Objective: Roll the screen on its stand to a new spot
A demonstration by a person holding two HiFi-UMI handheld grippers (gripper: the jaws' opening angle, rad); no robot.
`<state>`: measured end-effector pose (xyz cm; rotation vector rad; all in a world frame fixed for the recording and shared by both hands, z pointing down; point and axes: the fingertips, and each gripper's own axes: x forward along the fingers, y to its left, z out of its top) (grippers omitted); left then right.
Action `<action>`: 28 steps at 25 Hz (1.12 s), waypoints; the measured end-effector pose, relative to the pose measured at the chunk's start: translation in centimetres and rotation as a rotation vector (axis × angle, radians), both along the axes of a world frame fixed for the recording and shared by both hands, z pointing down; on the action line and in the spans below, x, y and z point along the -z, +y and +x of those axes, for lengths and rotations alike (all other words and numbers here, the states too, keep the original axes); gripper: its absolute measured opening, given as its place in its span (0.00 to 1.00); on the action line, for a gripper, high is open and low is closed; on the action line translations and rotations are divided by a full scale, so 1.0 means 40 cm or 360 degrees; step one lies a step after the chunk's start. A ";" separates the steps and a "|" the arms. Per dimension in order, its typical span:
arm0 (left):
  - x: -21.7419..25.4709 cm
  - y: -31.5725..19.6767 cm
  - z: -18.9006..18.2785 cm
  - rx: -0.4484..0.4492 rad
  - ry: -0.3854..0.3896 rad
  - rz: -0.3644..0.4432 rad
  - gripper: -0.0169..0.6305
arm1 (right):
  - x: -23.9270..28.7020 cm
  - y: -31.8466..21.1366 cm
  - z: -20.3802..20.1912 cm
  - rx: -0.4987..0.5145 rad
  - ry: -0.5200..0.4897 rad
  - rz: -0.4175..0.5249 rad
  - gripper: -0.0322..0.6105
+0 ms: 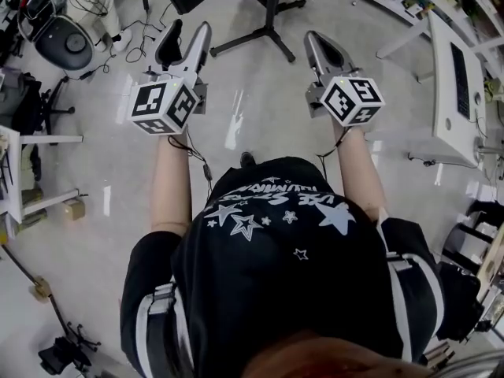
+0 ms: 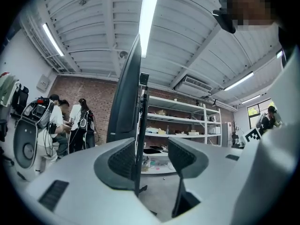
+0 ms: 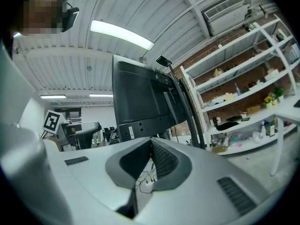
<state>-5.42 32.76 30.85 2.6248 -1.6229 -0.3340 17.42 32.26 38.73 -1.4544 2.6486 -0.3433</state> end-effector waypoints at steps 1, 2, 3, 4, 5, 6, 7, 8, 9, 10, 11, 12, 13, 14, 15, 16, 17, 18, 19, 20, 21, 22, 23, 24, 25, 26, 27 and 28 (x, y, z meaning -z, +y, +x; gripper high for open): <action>0.001 0.006 0.011 0.0006 -0.0002 -0.0005 0.39 | 0.001 0.003 0.007 0.0009 -0.0004 -0.0004 0.06; 0.001 0.011 0.020 0.0016 -0.0001 -0.0013 0.37 | 0.001 0.007 0.013 0.0018 -0.0004 -0.0011 0.06; 0.000 0.017 0.029 0.0027 0.0002 -0.0023 0.35 | 0.002 0.012 0.019 0.0029 -0.0001 -0.0019 0.06; -0.003 0.024 0.040 0.0036 0.0003 -0.0033 0.33 | 0.003 0.018 0.027 0.0041 0.0004 -0.0026 0.06; -0.006 0.034 0.054 0.0041 -0.0004 -0.0040 0.31 | 0.003 0.025 0.036 0.0053 0.0010 -0.0032 0.06; -0.010 0.044 0.070 0.0046 -0.0017 -0.0044 0.28 | 0.001 0.032 0.047 0.0064 0.0015 -0.0040 0.06; -0.015 0.055 0.087 0.0051 -0.0035 -0.0048 0.26 | -0.003 0.039 0.060 0.0072 0.0018 -0.0050 0.06; -0.020 0.066 0.104 0.0055 -0.0052 -0.0052 0.23 | -0.008 0.045 0.074 0.0076 0.0020 -0.0061 0.06; -0.025 0.076 0.120 0.0057 -0.0062 -0.0056 0.21 | -0.015 0.052 0.088 0.0078 0.0021 -0.0071 0.06; -0.029 0.087 0.135 0.0057 -0.0064 -0.0061 0.18 | -0.022 0.060 0.101 0.0080 0.0021 -0.0081 0.06; -0.034 0.099 0.148 0.0055 -0.0059 -0.0067 0.16 | -0.029 0.069 0.113 0.0084 0.0021 -0.0090 0.06; -0.039 0.111 0.160 0.0054 -0.0051 -0.0076 0.15 | -0.036 0.079 0.122 0.0089 0.0020 -0.0098 0.06; -0.044 0.124 0.169 0.0056 -0.0045 -0.0085 0.14 | -0.041 0.088 0.130 0.0095 0.0017 -0.0104 0.06; -0.050 0.137 0.179 0.0060 -0.0044 -0.0095 0.14 | -0.046 0.097 0.137 0.0101 0.0011 -0.0107 0.06; -0.056 0.149 0.188 0.0066 -0.0047 -0.0104 0.13 | -0.049 0.105 0.144 0.0108 0.0002 -0.0109 0.06; -0.061 0.159 0.197 0.0072 -0.0053 -0.0111 0.12 | -0.050 0.112 0.150 0.0115 -0.0007 -0.0109 0.06; -0.064 0.169 0.205 0.0080 -0.0057 -0.0114 0.11 | -0.051 0.119 0.156 0.0123 -0.0014 -0.0107 0.06; -0.066 0.178 0.212 0.0086 -0.0057 -0.0114 0.11 | -0.051 0.127 0.161 0.0133 -0.0017 -0.0103 0.06; -0.065 0.188 0.219 0.0091 -0.0057 -0.0110 0.09 | -0.052 0.136 0.166 0.0143 -0.0015 -0.0099 0.06; -0.063 0.199 0.228 0.0095 -0.0060 -0.0104 0.08 | -0.054 0.146 0.173 0.0152 -0.0011 -0.0098 0.06; -0.061 0.211 0.238 0.0097 -0.0068 -0.0098 0.06 | -0.057 0.155 0.182 0.0157 -0.0009 -0.0100 0.06; -0.060 0.223 0.249 0.0098 -0.0077 -0.0097 0.05 | -0.061 0.164 0.193 0.0157 -0.0009 -0.0106 0.06; -0.062 0.234 0.260 0.0100 -0.0083 -0.0102 0.05 | -0.064 0.173 0.205 0.0155 -0.0014 -0.0111 0.06; -0.066 0.243 0.270 0.0102 -0.0082 -0.0112 0.05 | -0.066 0.182 0.217 0.0151 -0.0019 -0.0115 0.06; -0.071 0.252 0.279 0.0105 -0.0075 -0.0124 0.05 | -0.066 0.190 0.227 0.0149 -0.0025 -0.0116 0.06; -0.076 0.261 0.286 0.0108 -0.0066 -0.0133 0.05 | -0.066 0.199 0.233 0.0150 -0.0028 -0.0114 0.06; -0.079 0.270 0.293 0.0111 -0.0060 -0.0137 0.05 | -0.065 0.208 0.237 0.0154 -0.0027 -0.0111 0.06; -0.080 0.281 0.299 0.0112 -0.0058 -0.0136 0.05 | -0.065 0.217 0.239 0.0159 -0.0025 -0.0108 0.06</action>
